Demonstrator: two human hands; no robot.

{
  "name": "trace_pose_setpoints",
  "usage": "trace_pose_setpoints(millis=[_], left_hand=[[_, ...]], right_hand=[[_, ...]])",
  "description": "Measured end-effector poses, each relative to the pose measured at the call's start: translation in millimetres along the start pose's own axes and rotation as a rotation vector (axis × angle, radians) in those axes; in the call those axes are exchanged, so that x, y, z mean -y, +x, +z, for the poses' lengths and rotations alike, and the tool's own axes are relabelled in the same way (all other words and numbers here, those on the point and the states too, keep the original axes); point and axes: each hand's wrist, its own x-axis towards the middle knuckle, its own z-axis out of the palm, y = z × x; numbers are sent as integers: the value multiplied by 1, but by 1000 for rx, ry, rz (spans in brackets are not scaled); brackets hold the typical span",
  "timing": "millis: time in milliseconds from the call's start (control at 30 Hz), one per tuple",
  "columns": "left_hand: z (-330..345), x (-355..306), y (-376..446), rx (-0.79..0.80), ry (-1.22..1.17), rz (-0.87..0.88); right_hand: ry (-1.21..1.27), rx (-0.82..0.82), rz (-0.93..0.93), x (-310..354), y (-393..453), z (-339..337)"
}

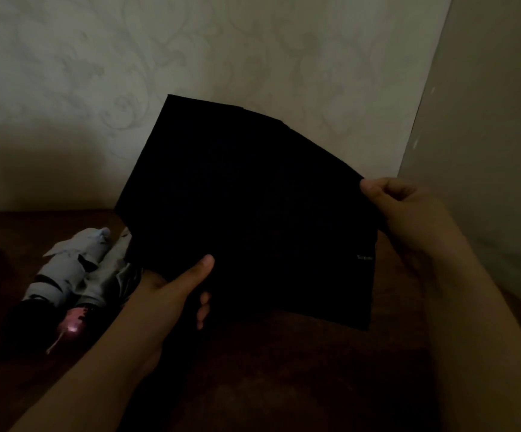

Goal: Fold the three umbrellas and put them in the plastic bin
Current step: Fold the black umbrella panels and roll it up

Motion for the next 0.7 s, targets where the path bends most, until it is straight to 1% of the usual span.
trace_pose_setpoints(millis=[100, 233, 367, 433, 500, 600, 633, 667, 700], left_hand=[[0, 0, 0, 3, -10, -9], [1, -1, 1, 17, -86, -82], [1, -1, 0, 46, -101, -107], [1, -1, 1, 49, -109, -118], [1, 0, 1, 44, -106, -123], [2, 0, 1, 41, -98, -105], [2, 0, 1, 36, -97, -102], [1, 0, 1, 31, -96, -101], [1, 0, 1, 28, -95, -99]], right_hand=[[144, -2, 25, 3, -2, 2], [344, 6, 4, 8, -6, 11], [408, -9, -23, 7, -9, 16], [360, -24, -86, 6, -10, 17], [219, -85, -177, 4, -11, 18], [-239, -203, -399, 0, -11, 18], [-334, -234, -426, -1, -10, 17], [-368, -266, -412, -2, -8, 15], [-335, -278, -357, -2, -5, 12]])
